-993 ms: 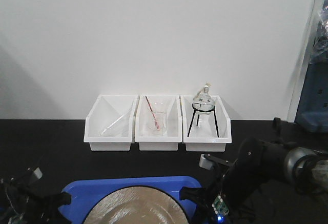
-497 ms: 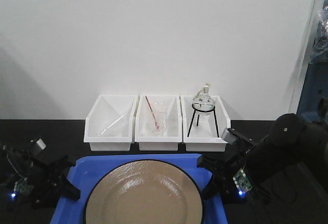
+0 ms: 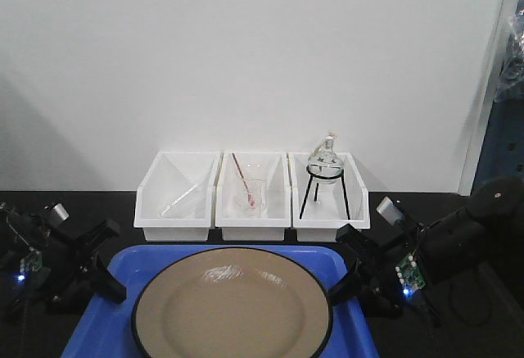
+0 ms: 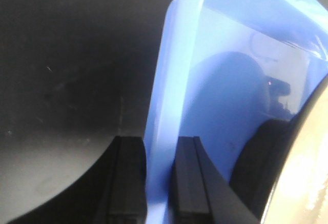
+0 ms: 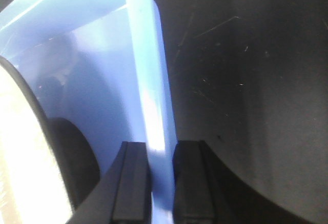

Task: Place disk in tray to left cabinet
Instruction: 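Grip the tray edges with both grippers and lift the tray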

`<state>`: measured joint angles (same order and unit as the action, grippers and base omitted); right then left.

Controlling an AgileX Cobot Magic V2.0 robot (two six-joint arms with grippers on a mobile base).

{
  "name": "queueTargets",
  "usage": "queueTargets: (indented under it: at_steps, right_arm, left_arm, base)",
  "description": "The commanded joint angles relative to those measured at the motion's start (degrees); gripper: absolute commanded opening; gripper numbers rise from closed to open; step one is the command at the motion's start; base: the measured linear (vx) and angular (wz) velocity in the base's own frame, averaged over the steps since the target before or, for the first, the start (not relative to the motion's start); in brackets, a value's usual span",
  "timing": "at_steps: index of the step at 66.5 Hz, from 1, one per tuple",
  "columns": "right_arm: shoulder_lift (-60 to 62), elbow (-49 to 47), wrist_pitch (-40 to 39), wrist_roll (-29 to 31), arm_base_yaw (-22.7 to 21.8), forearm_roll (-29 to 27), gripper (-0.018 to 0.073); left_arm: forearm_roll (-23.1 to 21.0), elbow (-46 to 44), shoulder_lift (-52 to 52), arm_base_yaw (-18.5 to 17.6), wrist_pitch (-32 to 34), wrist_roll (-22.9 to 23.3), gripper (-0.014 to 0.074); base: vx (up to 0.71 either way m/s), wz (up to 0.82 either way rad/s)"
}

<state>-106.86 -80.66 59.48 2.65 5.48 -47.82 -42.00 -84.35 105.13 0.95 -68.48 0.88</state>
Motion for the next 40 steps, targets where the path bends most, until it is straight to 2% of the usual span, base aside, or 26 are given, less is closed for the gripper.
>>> queueTargets:
  at_steps: [1, 13, 25, 30, 40]
  right_arm:
    - [5.01, -2.09, 1.94, 0.21, 0.29, -10.22, -0.0005]
    - [8.01, -2.38, 2.06, 0.26, -1.26, -12.00, -0.0006]
    - [8.40, -7.61, 5.61, -0.80, -3.71, -11.89, -0.0006]
    - [8.40, -9.26, 6.09, -2.65, -3.77, -11.41, -0.0006]
    - [8.40, -12.09, 6.90, -2.65, -3.77, -10.82, -0.0006]
  left_arm:
    - [-10.32, -3.46, -3.98, -1.31, -2.70, 1.89, -0.0001]
    - [-10.72, -6.85, -5.02, -1.31, -3.45, 4.64, -0.0001]
    - [-12.32, -8.97, -6.24, -1.31, -3.35, 5.96, -0.0001]
    - [-12.63, -8.97, -6.30, -1.31, -3.42, 6.31, -0.0001]
    - [-12.75, -8.92, -6.30, -1.36, -3.42, 7.41, -0.0001]
  base:
    - [0.00, 0.00]
    - [0.00, 0.00]
    - [0.00, 0.00]
    - [0.00, 0.00]
    - [0.00, 0.00]
